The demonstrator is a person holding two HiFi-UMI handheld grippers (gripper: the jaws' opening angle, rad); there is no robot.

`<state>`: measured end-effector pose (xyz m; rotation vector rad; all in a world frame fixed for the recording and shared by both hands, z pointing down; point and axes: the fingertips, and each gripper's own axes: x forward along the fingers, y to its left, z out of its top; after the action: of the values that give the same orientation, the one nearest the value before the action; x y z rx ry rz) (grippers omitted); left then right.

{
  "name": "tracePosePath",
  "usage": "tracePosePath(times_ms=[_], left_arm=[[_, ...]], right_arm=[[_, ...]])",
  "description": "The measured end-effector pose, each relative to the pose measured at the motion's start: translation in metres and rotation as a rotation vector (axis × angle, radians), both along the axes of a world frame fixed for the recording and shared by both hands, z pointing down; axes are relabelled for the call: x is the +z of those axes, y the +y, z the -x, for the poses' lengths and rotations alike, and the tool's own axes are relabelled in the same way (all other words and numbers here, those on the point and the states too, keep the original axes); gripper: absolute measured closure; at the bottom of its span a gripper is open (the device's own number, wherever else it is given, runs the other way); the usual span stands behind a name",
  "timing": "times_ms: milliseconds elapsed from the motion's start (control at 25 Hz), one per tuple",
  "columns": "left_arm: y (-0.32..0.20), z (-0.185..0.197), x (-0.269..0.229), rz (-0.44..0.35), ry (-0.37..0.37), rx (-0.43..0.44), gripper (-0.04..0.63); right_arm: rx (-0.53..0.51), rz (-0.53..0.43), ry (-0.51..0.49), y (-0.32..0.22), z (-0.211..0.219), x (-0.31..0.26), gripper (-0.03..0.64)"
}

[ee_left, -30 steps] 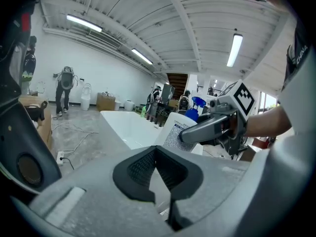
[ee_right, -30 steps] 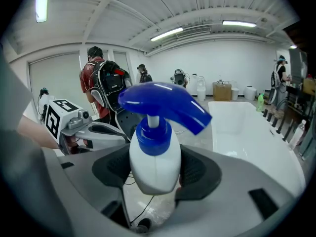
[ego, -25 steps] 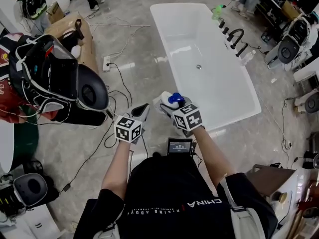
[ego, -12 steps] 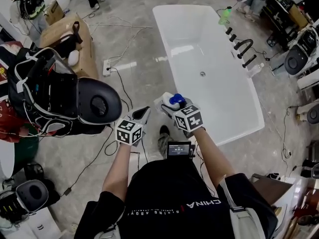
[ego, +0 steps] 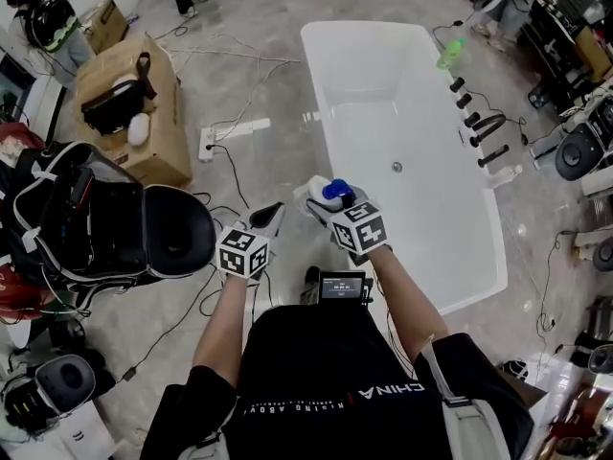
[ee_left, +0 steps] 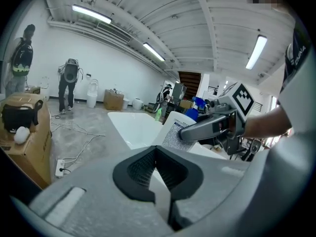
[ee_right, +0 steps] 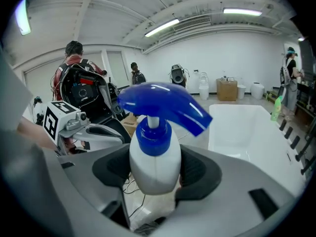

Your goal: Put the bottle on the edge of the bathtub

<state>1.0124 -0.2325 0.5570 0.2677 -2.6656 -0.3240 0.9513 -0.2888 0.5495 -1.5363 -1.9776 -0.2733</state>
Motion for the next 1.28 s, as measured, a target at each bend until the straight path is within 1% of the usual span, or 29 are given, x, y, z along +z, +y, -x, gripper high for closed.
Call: tracePosePath(times_ms=[240, 520, 800, 920, 1280], left_arm=[[0.022, 0.027, 0.000, -0.001, 0.010, -0.028, 0.586], [0.066, 0.062, 0.010, -0.015, 0.009, -0.036, 0.586], [0.137, 0.153, 0.015, -0.039, 0.012, -0.002, 0.586], [0.166, 0.179, 0.019, -0.055, 0.015, 0.013, 0.586], [0.257, 0.252, 0.016, -0.061, 0.034, 0.059, 0.586]], right_arm=[[-0.021, -0.011, -0.001, 0.018, 0.036, 0.000, 0.344], [-0.026, -0.021, 0.003, 0.063, 0.069, 0.009, 0.344], [0.006, -0.034, 0.010, 0.134, 0.153, 0.011, 0.344], [0.017, -0.042, 0.010, 0.164, 0.178, 0.011, 0.344], [0.049, -0.047, 0.001, 0.257, 0.248, 0.004, 0.344]])
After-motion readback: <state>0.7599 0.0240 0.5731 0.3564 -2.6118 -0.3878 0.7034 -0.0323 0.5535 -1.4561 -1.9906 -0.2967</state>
